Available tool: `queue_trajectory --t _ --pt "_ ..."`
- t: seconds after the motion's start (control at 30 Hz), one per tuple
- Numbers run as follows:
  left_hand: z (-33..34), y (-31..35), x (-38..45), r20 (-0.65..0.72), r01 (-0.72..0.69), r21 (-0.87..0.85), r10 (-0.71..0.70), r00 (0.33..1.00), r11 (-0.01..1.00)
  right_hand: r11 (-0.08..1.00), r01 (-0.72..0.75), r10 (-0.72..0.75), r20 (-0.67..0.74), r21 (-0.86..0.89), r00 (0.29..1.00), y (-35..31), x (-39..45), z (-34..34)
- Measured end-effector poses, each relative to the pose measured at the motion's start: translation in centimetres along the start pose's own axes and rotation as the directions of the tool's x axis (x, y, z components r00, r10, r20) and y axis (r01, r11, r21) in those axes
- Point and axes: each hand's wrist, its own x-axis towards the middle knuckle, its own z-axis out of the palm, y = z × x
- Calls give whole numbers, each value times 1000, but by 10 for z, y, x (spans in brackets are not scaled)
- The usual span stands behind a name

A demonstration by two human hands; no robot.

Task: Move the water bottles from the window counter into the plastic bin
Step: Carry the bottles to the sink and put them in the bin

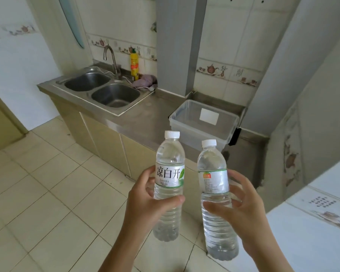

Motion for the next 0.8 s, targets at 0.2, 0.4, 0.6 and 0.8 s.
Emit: queue_trajectory --t 0.2,0.4,0.6,0.8 --pt "25 12 92 39 -27 -4 27 999 1000 1000 6 -7 -75 -7 997 12 99 4" --pt "59 32 185 53 -46 42 43 998 998 1000 -9 11 -98 18 995 7 201 4" --pt "111 60 276 158 -81 -14 82 984 997 998 -28 37 -156 56 987 -8 293 -12" --pt "184 64 369 248 -173 16 164 955 985 1000 -5 5 -262 3 965 -8 364 -34"
